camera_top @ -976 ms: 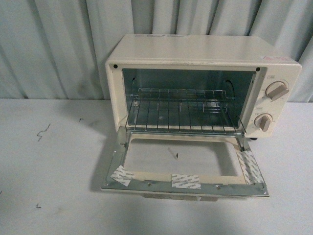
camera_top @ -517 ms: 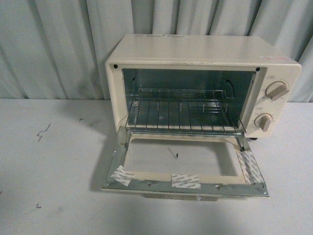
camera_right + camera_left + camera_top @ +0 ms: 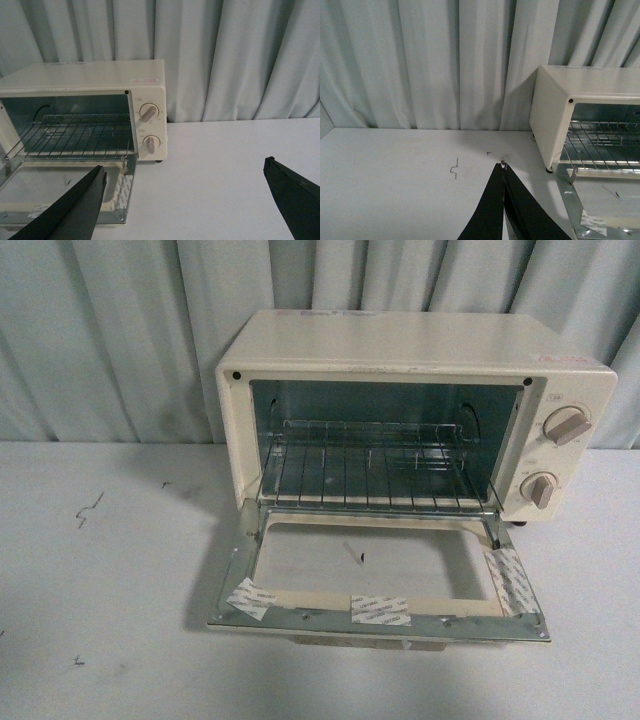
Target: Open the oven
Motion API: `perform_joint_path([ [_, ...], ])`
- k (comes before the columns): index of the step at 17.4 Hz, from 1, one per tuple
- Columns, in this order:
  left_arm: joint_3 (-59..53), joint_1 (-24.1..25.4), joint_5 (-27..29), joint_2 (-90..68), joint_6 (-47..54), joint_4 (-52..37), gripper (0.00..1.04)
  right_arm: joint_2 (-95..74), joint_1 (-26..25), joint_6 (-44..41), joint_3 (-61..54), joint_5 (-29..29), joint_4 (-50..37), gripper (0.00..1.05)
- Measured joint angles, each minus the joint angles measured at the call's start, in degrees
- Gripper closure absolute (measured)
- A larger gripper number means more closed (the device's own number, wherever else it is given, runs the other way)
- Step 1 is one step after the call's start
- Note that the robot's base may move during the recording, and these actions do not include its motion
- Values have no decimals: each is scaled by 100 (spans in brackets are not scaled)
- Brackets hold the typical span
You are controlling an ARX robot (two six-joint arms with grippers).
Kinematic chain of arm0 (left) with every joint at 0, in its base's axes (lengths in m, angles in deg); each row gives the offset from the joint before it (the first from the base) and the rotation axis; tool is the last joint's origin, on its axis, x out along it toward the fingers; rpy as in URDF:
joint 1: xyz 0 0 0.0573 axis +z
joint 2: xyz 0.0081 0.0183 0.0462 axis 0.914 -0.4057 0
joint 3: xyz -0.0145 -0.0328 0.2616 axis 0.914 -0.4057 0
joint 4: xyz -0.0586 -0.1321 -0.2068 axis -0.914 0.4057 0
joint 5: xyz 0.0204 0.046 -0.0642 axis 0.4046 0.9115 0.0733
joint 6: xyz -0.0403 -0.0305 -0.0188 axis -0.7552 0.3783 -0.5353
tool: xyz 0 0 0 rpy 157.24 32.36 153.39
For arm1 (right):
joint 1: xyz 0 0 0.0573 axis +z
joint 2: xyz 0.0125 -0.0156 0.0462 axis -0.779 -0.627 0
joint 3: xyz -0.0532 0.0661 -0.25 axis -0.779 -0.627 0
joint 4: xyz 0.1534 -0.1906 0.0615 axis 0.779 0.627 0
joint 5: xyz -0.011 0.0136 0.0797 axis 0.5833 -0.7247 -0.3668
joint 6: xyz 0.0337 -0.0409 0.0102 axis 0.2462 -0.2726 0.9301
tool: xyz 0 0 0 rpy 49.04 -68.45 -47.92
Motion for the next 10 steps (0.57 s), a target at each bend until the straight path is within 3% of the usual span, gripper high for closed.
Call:
perform_joint_path([
  [8,0,0,2,1062,-2,1047,103,0,0,0,0,-2,0,6],
  [9,9,0,-7,2009,2,2020,103,0,0,0,0,0,2,6],
  [10,37,-2,4,1998,0,2039,103,0,0,0,0,-2,-7,6],
])
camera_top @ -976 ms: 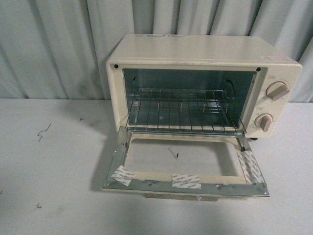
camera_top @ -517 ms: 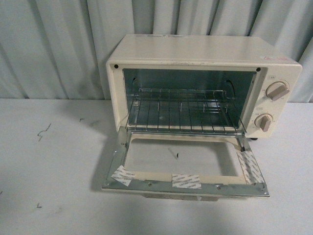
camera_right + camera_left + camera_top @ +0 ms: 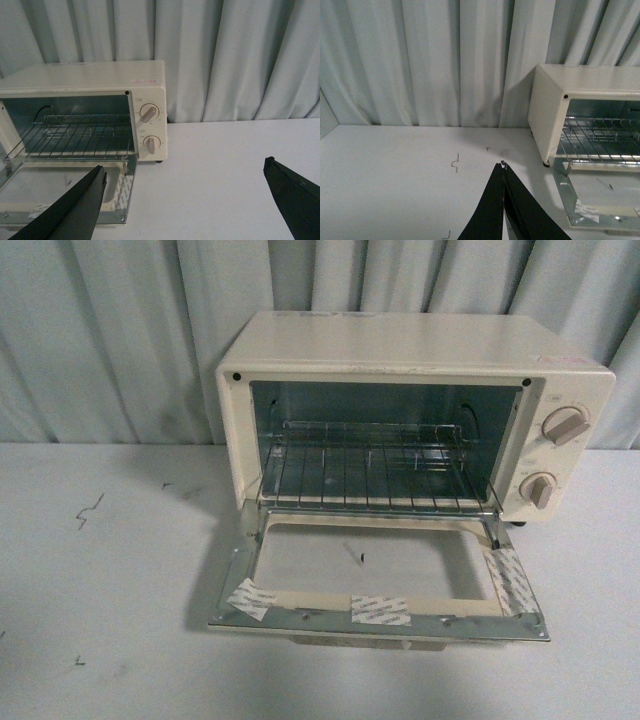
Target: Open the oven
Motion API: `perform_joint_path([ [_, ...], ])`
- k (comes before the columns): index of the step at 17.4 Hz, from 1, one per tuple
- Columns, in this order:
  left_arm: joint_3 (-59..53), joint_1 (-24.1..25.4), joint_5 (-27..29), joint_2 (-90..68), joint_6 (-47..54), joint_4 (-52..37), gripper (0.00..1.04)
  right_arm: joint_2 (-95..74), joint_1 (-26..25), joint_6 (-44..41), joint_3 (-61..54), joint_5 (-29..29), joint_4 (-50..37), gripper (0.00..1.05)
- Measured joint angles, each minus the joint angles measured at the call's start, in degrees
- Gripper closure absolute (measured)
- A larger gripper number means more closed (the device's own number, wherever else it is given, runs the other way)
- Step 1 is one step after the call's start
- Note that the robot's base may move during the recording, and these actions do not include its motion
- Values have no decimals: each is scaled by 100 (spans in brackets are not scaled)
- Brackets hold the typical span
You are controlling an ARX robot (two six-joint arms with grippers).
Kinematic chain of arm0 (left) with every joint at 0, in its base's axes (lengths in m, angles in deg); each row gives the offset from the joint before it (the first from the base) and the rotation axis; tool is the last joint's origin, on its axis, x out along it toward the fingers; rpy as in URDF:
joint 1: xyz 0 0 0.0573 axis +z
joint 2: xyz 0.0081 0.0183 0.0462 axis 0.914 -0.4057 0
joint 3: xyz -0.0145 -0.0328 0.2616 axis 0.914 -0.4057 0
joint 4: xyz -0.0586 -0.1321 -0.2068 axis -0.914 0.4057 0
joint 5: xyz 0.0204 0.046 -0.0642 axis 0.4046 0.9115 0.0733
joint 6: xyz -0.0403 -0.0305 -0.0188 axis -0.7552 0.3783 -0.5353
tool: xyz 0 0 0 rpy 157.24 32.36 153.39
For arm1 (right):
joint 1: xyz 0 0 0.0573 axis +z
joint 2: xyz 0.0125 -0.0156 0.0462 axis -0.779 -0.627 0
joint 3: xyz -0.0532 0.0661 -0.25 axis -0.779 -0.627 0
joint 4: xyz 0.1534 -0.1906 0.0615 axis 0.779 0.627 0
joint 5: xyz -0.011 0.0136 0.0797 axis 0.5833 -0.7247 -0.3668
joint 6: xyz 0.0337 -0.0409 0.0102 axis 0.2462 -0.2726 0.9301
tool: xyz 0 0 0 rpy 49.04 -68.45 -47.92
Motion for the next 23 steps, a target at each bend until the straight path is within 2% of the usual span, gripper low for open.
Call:
perform_joint_path([
  [11,-28,0,-7,0,0,13,103,0,0,0,0,0,7,6],
  [12,-28,0,-7,0,0,15,98,0,0,0,0,0,7,6],
  [19,-28,0,-7,0,0,15,13,0,0,0,0,0,7,6],
  [20,-28,0,-7,0,2,15,5,0,0,0,0,0,7,6],
  [21,-28,0,-7,0,2,15,8,0,0,0,0,0,7,6],
  [23,-28,0,-7,0,2,15,7,0,0,0,0,0,7,6],
])
